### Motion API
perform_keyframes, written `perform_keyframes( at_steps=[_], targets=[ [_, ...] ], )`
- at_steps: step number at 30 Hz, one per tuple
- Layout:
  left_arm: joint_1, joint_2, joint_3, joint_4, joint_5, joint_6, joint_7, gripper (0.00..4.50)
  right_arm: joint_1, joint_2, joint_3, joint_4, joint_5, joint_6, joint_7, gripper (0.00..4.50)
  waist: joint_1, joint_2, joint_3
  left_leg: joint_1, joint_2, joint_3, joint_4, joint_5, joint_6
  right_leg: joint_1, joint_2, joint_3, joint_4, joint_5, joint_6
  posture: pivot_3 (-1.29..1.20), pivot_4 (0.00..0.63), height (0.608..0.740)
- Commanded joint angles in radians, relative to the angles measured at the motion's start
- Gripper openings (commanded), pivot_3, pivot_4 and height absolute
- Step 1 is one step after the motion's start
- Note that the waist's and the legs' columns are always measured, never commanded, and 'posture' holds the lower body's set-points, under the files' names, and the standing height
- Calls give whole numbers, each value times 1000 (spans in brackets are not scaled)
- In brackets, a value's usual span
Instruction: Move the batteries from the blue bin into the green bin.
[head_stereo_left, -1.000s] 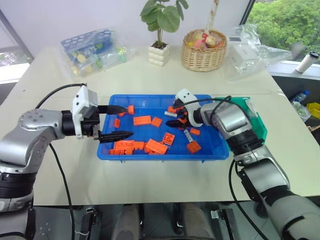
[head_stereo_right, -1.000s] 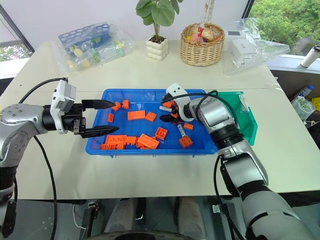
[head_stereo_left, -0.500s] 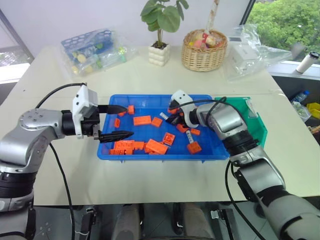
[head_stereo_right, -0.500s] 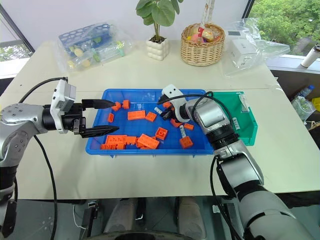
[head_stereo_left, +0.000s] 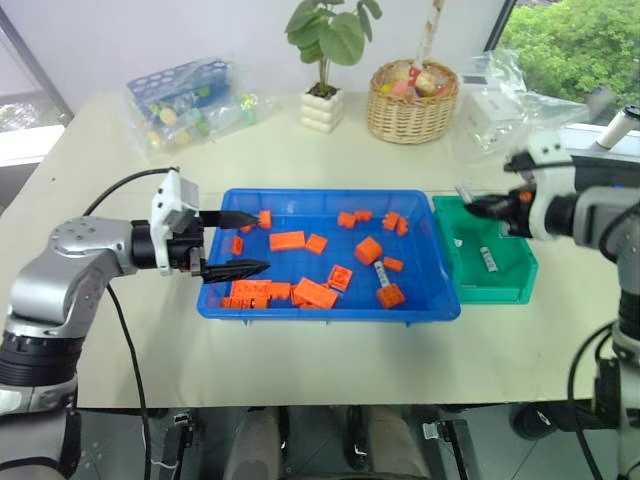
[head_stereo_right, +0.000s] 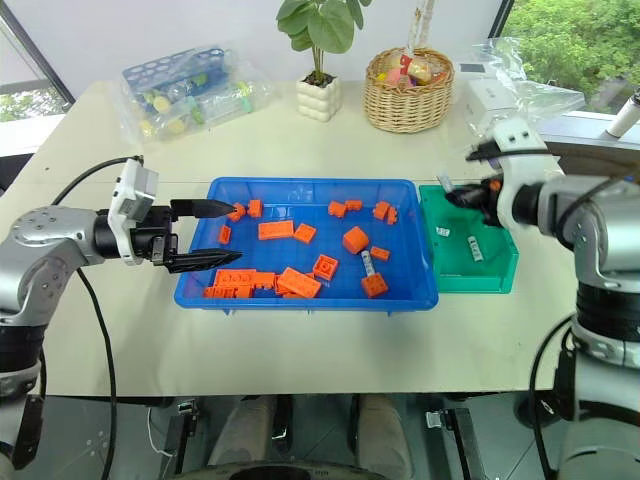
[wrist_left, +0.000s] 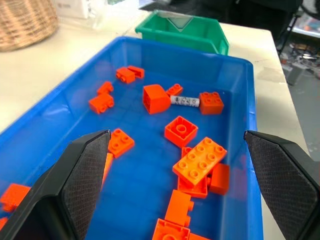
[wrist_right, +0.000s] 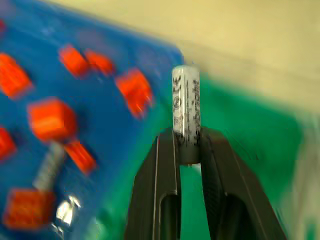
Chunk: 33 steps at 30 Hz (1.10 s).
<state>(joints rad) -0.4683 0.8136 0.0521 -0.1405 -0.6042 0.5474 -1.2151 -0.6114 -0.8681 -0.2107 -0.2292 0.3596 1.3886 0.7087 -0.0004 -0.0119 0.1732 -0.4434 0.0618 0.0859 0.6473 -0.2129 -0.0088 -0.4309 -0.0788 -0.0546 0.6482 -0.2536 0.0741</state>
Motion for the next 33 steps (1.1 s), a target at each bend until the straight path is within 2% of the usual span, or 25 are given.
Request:
perform_keyframes(
  at_steps=[1,2,6,10,14,16,19,28,33],
  targets=[
    [-35,-4,2,3,7,-26,-11,4500,28,-26,-48,-55,10,-35,-23,536,-8,0,0,0,0,0,0,0,0,0,0,0,0,0,0,0,150,736],
    [-42,-8,-3,6,9,-27,-13,4500,43,-30,-44,-50,3,-52,-32,1080,-10,0,0,0,0,0,0,0,0,0,0,0,0,0,0,0,150,736],
    [-54,-13,-10,8,11,-27,-19,4500,50,-51,-18,-34,-5,-114,-46,2778,-11,0,0,0,0,0,0,0,0,0,0,0,0,0,0,0,150,736],
    [-58,-11,-11,8,10,-28,-19,4500,-46,7,-18,-76,55,-39,-65,2778,-13,0,0,0,0,0,0,0,0,0,0,0,0,0,0,0,150,736],
    [-50,-9,-10,-4,9,-25,-15,4500,-113,183,-2,-158,133,134,-109,2778,-14,0,0,0,1,-1,0,0,0,0,1,0,0,0,0,0,150,736],
    [-48,-8,-8,-10,6,-22,-11,4500,-114,267,22,-194,148,201,-138,2778,-12,0,0,-1,1,-2,0,0,0,0,2,0,1,0,0,0,150,736],
    [-46,-7,-5,-17,3,-18,-4,4500,-77,337,65,-206,171,226,-189,2778,-4,0,0,-2,0,-2,0,0,0,0,1,0,1,0,0,0,150,736],
    [-29,3,16,-32,-7,-11,11,4500,-26,327,97,-158,271,226,-255,2778,5,0,0,-1,-1,-2,1,0,0,1,0,0,0,0,0,0,150,736],
    [-21,2,18,-39,-8,-11,20,4500,-44,324,142,-114,267,226,-260,2778,4,0,0,-1,-1,-2,1,0,0,1,0,0,0,0,0,0,150,736]
  ],
)
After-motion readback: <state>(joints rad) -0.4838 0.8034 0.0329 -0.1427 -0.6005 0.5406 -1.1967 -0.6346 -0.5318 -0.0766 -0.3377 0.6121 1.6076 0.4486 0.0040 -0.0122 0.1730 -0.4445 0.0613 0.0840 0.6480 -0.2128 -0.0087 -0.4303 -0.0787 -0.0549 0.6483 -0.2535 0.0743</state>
